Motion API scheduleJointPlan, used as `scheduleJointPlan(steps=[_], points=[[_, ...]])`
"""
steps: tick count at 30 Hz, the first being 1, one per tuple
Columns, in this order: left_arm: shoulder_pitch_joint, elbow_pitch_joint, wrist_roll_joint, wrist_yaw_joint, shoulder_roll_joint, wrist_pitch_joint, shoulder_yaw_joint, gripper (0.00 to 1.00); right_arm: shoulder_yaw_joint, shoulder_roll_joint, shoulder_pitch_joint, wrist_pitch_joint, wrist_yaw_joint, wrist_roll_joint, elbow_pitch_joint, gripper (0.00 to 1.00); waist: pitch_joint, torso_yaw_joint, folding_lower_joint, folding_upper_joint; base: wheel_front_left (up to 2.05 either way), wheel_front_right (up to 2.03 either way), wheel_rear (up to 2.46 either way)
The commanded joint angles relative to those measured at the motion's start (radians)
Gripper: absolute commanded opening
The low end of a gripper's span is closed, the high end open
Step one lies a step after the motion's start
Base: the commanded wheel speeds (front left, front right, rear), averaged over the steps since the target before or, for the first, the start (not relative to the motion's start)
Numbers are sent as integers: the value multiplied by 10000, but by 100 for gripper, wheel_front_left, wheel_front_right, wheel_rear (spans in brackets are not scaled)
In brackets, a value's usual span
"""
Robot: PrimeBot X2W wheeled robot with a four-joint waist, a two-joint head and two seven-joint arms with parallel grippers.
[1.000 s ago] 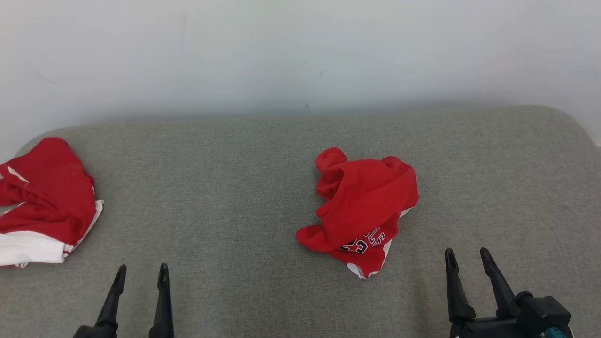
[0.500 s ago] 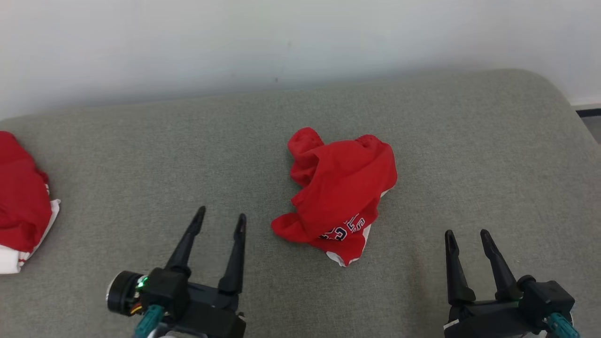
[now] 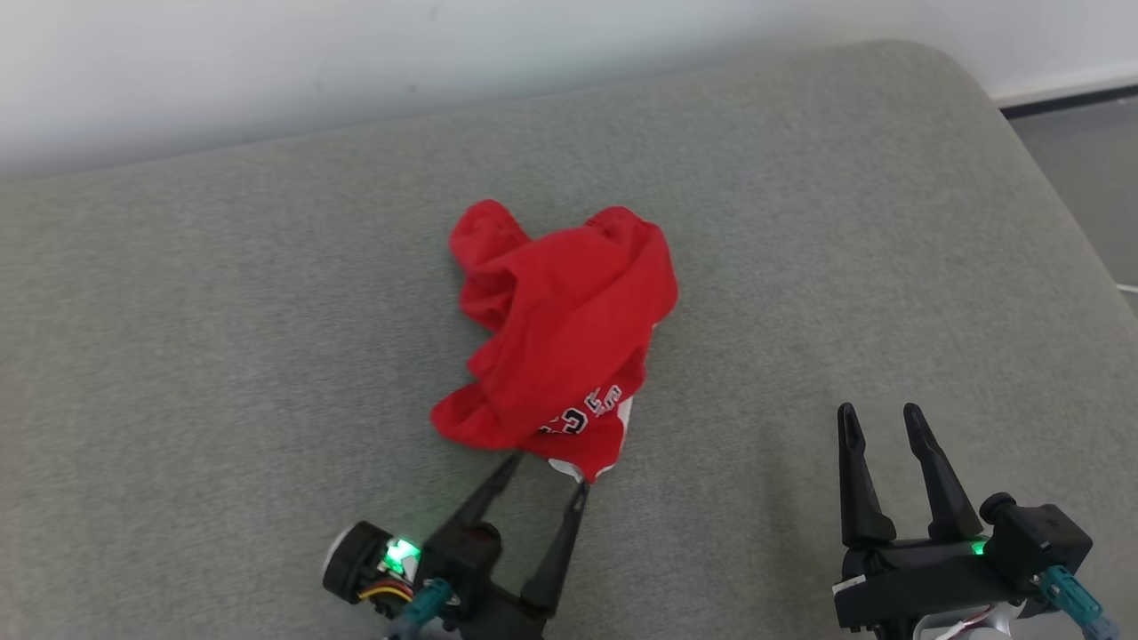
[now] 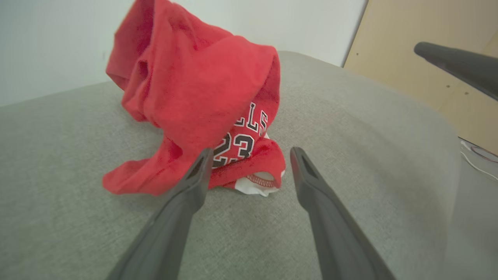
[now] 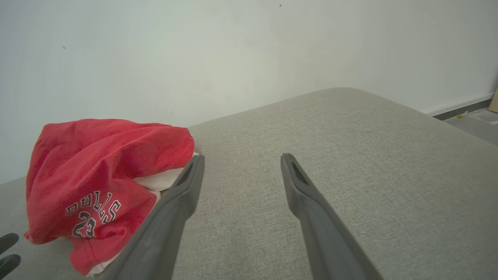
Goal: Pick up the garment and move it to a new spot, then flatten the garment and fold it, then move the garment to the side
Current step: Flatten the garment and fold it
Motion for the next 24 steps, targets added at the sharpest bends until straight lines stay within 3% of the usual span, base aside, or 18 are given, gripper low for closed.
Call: scheduleJointPlan(steps=[1,17,18,19,24], points=[[-131,341,17,-47,87,111,-271,100,16,-2,-114,-5,31,77,-24,100,424,-536,-1,-1,0,0,0],[-1400,2522,-302,-18,32,-212,-813,100,103,-1,-309,-5,31,208,-38,100,804,-1319,-1,-1,0,0,0],[-1483,2616,-323,4,14,-262,-796,84,84,-1,-308,-5,31,202,-37,100,801,-1315,-1,-1,0,0,0],[-1631,2846,-307,66,4,-302,-779,0,47,-1,-288,-5,31,170,-21,100,777,-1279,-1,-1,0,0,0],[-1854,3169,-475,152,-84,-474,-733,0,-60,-2,-205,-5,31,64,-11,100,584,-957,-1,-1,0,0,0]])
